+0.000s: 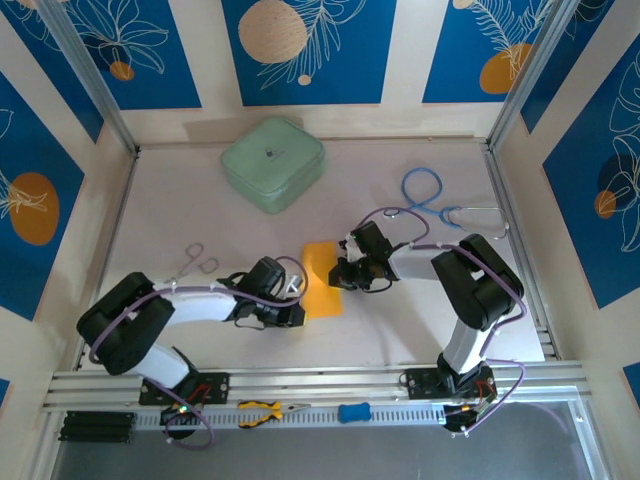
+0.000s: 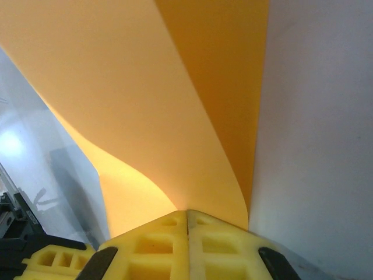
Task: Fold a paper plane with a square sheet of paper (pick it up from the middle)
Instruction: First fold the square sheet of paper in half at the center of the table.
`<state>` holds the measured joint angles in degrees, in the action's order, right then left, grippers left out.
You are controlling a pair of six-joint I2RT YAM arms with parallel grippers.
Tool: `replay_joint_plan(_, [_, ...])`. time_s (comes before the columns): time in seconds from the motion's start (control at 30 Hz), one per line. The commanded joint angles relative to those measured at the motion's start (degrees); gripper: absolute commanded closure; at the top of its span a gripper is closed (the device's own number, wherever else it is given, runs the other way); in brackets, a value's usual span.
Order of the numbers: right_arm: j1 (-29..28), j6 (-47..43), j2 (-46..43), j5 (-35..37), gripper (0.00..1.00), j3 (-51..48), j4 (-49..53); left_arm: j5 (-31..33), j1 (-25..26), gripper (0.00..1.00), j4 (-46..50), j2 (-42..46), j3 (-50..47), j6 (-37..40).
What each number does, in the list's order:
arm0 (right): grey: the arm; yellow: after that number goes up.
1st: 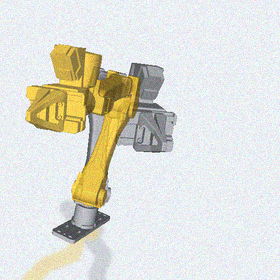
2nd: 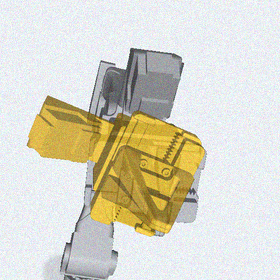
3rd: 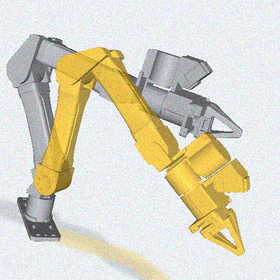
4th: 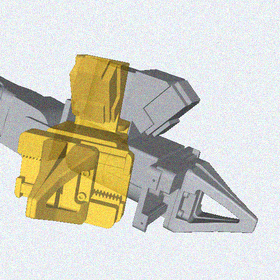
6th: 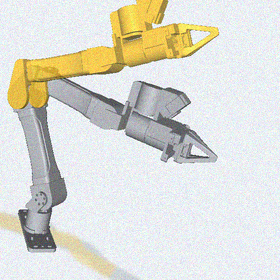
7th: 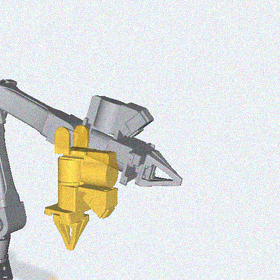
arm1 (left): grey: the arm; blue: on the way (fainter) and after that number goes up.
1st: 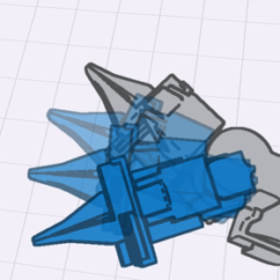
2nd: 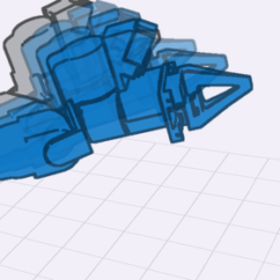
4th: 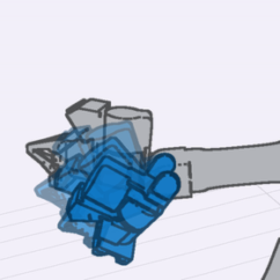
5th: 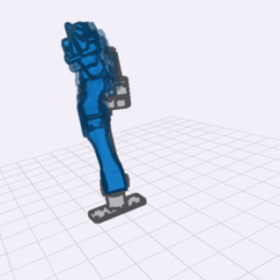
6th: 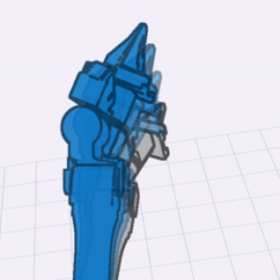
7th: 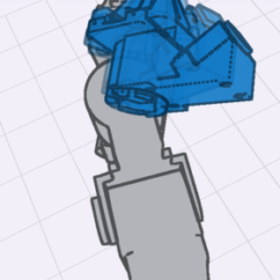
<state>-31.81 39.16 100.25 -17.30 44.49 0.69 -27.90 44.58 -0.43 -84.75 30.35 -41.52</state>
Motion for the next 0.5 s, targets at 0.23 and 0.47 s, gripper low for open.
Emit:
replay_joint_plan(0.23, [1.0, -2.5, 4.6, 5.3, 1.00, -0.7, 9.7, 4.0, -3.7, 0.94, 9.4, 4.5, 11.2, 4.1])
replay_joint_plan(0.47, [1.0, -2.9, 5.1, 4.6, 1.00, -0.2, 10.5, -3.2, -9.2, 0.94, 0.1, -7.7, 18.3, 2.7])
